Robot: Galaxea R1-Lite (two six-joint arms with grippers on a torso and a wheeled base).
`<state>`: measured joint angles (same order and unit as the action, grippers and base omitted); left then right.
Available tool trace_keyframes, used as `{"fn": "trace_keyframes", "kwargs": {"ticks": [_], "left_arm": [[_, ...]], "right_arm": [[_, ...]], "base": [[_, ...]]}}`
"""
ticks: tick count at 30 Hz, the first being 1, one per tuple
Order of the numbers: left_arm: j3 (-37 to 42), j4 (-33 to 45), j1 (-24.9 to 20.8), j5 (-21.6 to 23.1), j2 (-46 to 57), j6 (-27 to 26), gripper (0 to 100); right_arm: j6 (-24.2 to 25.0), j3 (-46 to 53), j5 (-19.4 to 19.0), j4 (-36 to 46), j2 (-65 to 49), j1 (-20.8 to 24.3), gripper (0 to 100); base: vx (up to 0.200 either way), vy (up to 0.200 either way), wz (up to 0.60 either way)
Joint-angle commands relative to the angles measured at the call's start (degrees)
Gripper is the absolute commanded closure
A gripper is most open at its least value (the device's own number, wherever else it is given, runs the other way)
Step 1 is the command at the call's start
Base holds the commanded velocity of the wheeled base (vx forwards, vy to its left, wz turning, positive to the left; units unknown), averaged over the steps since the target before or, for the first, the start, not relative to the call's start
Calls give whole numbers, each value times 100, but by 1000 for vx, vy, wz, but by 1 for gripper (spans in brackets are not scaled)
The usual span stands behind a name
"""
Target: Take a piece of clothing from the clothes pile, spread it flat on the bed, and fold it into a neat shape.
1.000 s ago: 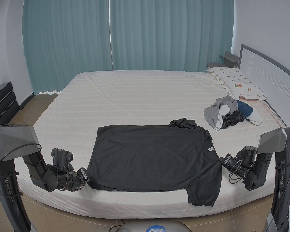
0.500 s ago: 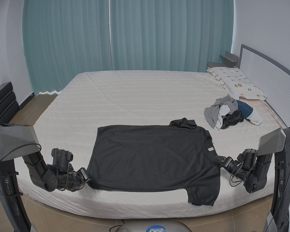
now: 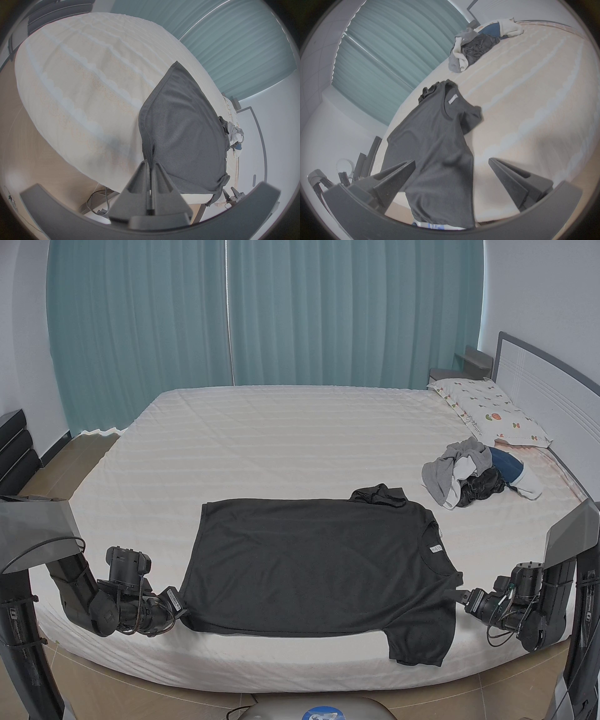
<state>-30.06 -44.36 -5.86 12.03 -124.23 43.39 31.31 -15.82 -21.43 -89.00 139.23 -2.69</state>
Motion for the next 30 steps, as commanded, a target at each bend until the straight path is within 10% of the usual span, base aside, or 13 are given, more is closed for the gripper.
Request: {"fn": "trace_keyframes", "kwargs": {"ticks": [1,18,19,30], "left_arm": [[0,-2,-2,1,-4,3,100],[0,-2,-2,1,4,3,100],[0,-2,-2,1,4,3,100],[-8,-2,50,18,22,73,100]], "right_arm": [[-19,123,-19,-64,192,94,0],[-81,71,-177,-64,333,419,0],[-81,62,-177,-64,351,419,100],[-107,343,-186,-64,8,129,100]], "base": [[0,0,0],[0,0,0],[0,0,0],[0,0,0]]}}
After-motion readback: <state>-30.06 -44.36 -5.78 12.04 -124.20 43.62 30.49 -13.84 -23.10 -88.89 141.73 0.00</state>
